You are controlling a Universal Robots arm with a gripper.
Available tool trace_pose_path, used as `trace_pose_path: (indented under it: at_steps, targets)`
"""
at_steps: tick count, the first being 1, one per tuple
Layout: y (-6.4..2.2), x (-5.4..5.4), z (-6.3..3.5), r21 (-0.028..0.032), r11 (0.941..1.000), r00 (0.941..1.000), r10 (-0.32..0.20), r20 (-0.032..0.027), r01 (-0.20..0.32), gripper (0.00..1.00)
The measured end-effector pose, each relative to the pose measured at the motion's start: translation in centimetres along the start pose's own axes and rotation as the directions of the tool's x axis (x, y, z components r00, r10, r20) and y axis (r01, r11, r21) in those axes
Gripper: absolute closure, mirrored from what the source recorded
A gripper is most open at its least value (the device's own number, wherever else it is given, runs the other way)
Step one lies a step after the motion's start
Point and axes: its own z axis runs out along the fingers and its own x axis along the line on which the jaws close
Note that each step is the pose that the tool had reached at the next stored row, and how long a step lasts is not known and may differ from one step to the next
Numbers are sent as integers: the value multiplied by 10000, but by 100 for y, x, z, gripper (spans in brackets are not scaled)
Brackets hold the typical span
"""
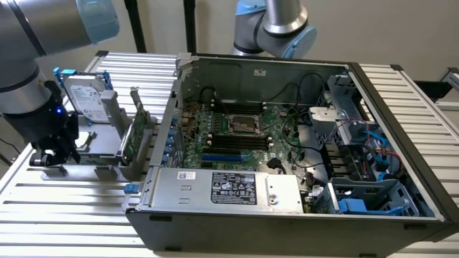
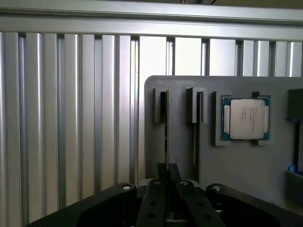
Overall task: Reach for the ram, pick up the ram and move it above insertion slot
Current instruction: 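Pick up the ram and move it above insertion slot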
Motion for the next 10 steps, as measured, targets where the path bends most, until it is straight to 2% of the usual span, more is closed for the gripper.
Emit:
trace_pose_path:
  at_steps: [5,10]
  targets:
    - [-45,-12,-203,-38,10000,10000,8,0,-8,86]
    - [-146,-26,-433,-42,10000,10000,9,1,-9,86]
